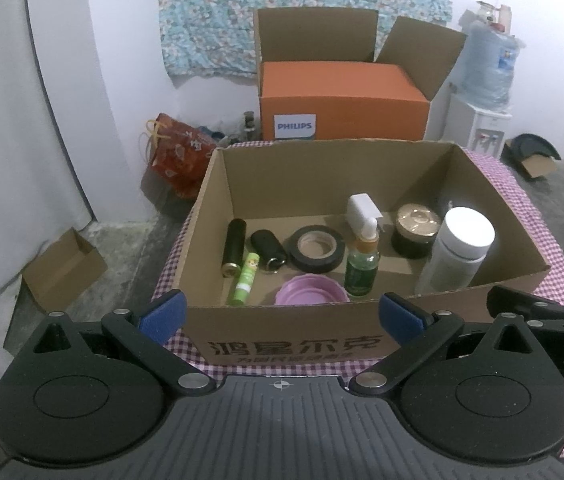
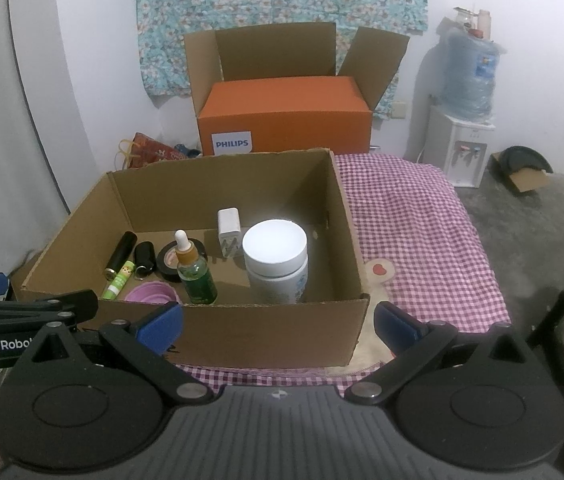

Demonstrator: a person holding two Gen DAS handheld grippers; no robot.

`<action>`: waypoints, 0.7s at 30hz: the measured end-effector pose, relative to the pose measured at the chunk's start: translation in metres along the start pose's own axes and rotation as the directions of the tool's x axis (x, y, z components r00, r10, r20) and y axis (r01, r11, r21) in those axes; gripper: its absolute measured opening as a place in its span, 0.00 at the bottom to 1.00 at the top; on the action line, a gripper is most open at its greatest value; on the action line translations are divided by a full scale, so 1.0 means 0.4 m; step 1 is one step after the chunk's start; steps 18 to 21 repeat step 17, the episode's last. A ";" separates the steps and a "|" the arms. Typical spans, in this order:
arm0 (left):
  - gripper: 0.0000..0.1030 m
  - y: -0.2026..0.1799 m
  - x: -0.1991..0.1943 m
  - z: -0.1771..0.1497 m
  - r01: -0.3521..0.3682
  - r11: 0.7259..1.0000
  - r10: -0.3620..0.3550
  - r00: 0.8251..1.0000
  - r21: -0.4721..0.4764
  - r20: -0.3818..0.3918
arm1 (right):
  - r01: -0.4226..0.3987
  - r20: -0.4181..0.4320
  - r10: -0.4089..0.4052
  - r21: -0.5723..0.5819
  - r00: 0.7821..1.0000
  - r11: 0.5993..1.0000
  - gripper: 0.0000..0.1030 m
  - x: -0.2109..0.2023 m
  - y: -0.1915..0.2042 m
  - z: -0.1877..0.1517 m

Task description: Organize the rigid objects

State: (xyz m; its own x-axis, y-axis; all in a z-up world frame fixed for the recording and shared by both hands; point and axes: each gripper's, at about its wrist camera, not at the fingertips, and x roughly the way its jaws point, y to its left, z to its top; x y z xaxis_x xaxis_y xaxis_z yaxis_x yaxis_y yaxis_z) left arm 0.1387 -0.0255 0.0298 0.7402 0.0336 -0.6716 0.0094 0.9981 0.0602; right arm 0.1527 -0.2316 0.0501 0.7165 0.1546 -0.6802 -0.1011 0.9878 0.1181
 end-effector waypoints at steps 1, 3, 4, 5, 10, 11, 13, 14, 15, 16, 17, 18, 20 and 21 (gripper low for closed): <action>1.00 0.000 0.000 0.000 0.000 1.000 0.000 1.000 0.000 0.001 | 0.000 0.000 0.000 0.001 1.000 1.000 1.00 0.000 0.000 0.000; 1.00 0.001 0.000 0.000 0.000 1.000 0.000 1.000 0.000 0.000 | 0.000 0.000 0.000 0.000 1.000 1.000 1.00 0.000 0.000 0.000; 1.00 0.001 0.000 0.000 0.000 1.000 0.000 1.000 0.001 0.001 | 0.000 0.000 0.000 0.000 1.000 1.000 1.00 0.000 0.000 0.000; 1.00 0.001 0.000 0.000 0.000 1.000 0.000 1.000 0.001 0.000 | 0.000 0.000 0.000 0.000 1.000 1.000 1.00 0.000 0.000 0.000; 1.00 0.003 0.001 0.001 0.001 1.000 -0.001 1.000 0.001 -0.001 | -0.002 0.001 0.002 -0.004 1.000 1.000 1.00 0.003 -0.004 0.000; 1.00 0.003 0.001 0.001 0.001 1.000 -0.001 1.000 0.001 -0.001 | -0.002 0.000 0.002 -0.003 1.000 1.000 1.00 0.003 -0.003 0.000; 1.00 0.003 0.001 0.001 0.001 1.000 -0.001 1.000 0.002 0.000 | -0.002 0.000 0.002 -0.002 1.000 1.000 1.00 0.003 -0.003 0.001; 1.00 0.003 0.001 0.001 0.001 1.000 -0.001 1.000 0.002 -0.001 | -0.001 0.000 0.001 -0.003 1.000 1.000 1.00 0.003 -0.002 0.000; 1.00 0.003 -0.001 -0.001 0.000 1.000 0.000 1.000 0.000 -0.001 | -0.001 0.001 0.001 -0.004 1.000 1.000 1.00 0.003 -0.002 0.001; 1.00 0.003 -0.001 -0.001 0.001 1.000 -0.001 1.000 0.000 -0.001 | -0.001 0.001 0.001 -0.004 1.000 1.000 1.00 0.002 -0.003 0.001; 1.00 0.003 -0.001 -0.001 0.001 1.000 -0.001 1.000 -0.001 -0.001 | -0.002 0.001 0.002 -0.004 1.000 1.000 1.00 0.003 -0.002 0.001; 1.00 0.003 -0.001 -0.001 0.001 1.000 -0.001 1.000 -0.001 -0.001 | -0.002 0.001 0.002 -0.004 1.000 1.000 1.00 0.003 -0.002 0.001; 1.00 0.003 -0.001 -0.001 0.001 1.000 -0.001 1.000 -0.001 -0.001 | -0.002 0.001 0.002 -0.004 1.000 1.000 1.00 0.003 -0.002 0.001; 1.00 0.003 -0.001 -0.001 0.001 1.000 -0.001 1.000 -0.001 -0.001 | -0.002 0.001 0.002 -0.004 1.000 1.000 1.00 0.003 -0.002 0.001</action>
